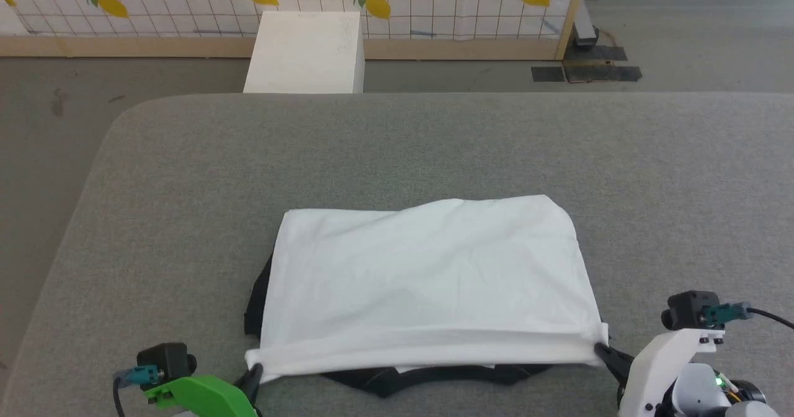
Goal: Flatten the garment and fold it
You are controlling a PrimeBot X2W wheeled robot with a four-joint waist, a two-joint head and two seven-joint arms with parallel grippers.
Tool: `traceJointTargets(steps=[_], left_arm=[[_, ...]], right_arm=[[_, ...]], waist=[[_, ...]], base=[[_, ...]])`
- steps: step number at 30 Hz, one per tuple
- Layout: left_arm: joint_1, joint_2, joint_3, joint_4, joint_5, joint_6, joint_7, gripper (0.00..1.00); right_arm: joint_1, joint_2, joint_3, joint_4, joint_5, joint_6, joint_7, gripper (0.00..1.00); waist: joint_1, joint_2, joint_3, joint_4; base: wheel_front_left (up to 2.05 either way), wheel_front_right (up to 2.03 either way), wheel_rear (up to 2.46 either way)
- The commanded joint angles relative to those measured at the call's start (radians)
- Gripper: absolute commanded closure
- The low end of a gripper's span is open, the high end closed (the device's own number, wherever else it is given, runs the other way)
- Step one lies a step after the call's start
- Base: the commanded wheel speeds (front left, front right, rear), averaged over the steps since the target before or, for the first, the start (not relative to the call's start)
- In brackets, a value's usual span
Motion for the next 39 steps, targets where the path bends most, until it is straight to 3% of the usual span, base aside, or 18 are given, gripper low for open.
traceJointTargets(steps=[1, 2, 7, 10, 15, 20, 24, 28, 31, 39], left_arm=[[0.010, 0.005, 0.000, 0.008, -0.001, 0.013, 0.016, 0.10], [0.010, 0.003, 0.002, 0.012, -0.007, 0.021, 0.025, 0.00], [0.032, 0.034, 0.004, -0.006, -0.026, 0.066, 0.099, 0.00], [0.059, 0.070, 0.039, -0.050, -0.032, 0.104, 0.106, 0.00], [0.062, 0.115, 0.147, -0.158, -0.007, 0.136, -0.006, 0.00], [-0.003, 0.139, 0.206, -0.217, 0.100, 0.095, -0.216, 0.00], [-0.067, 0.128, 0.229, -0.238, 0.205, 0.036, -0.384, 0.00], [-0.115, 0.093, 0.256, -0.271, 0.364, -0.016, -0.406, 0.00], [-0.121, 0.034, 0.291, -0.297, 0.469, -0.060, -0.406, 0.00], [-0.122, -0.077, 0.345, -0.263, 0.569, -0.156, -0.407, 0.00]], right_arm=[[0.013, -0.002, 0.006, 0.004, 0.000, -0.002, 0.001, 0.38], [0.014, -0.004, 0.011, 0.006, 0.001, -0.002, 0.002, 0.00], [0.023, -0.028, 0.009, -0.034, 0.040, -0.002, 0.031, 0.00], [0.017, -0.008, -0.049, -0.104, 0.099, -0.002, 0.055, 0.00], [-0.054, -0.028, -0.132, -0.178, 0.095, -0.002, 0.104, 0.00], [-0.130, -0.057, -0.146, -0.129, 0.055, -0.002, 0.201, 0.00], [-0.192, -0.076, -0.120, -0.070, 0.044, -0.002, 0.297, 0.00], [-0.239, -0.091, -0.092, -0.017, 0.049, -0.002, 0.374, 0.00], [-0.263, -0.090, -0.073, 0.016, 0.053, -0.002, 0.401, 0.00], [-0.288, -0.049, -0.006, 0.102, 0.075, -0.002, 0.395, 0.00]], waist=[[0.0001, 0.0000, -0.003, 0.001], [0.0001, 0.0000, -0.006, 0.001], [0.0001, 0.0000, -0.024, 0.001], [0.0001, 0.0000, -0.028, -0.002], [0.0001, 0.0000, -0.023, -0.003], [0.0001, 0.0000, 0.000, 0.017], [0.0001, 0.0000, 0.038, 0.038], [0.0001, 0.0000, 0.083, 0.059], [0.0001, 0.0000, 0.115, 0.070], [0.0001, 0.0000, 0.155, 0.092]], base=[[0.00, 0.00, 0.00], [0.00, 0.00, 0.00], [0.00, 0.00, 0.00], [0.00, 0.00, 0.00], [0.00, 0.00, 0.00], [0.00, 0.00, 0.00], [0.00, 0.00, 0.00], [0.00, 0.00, 0.00], [0.00, 0.00, 0.00], [0.00, 0.00, 0.00]])
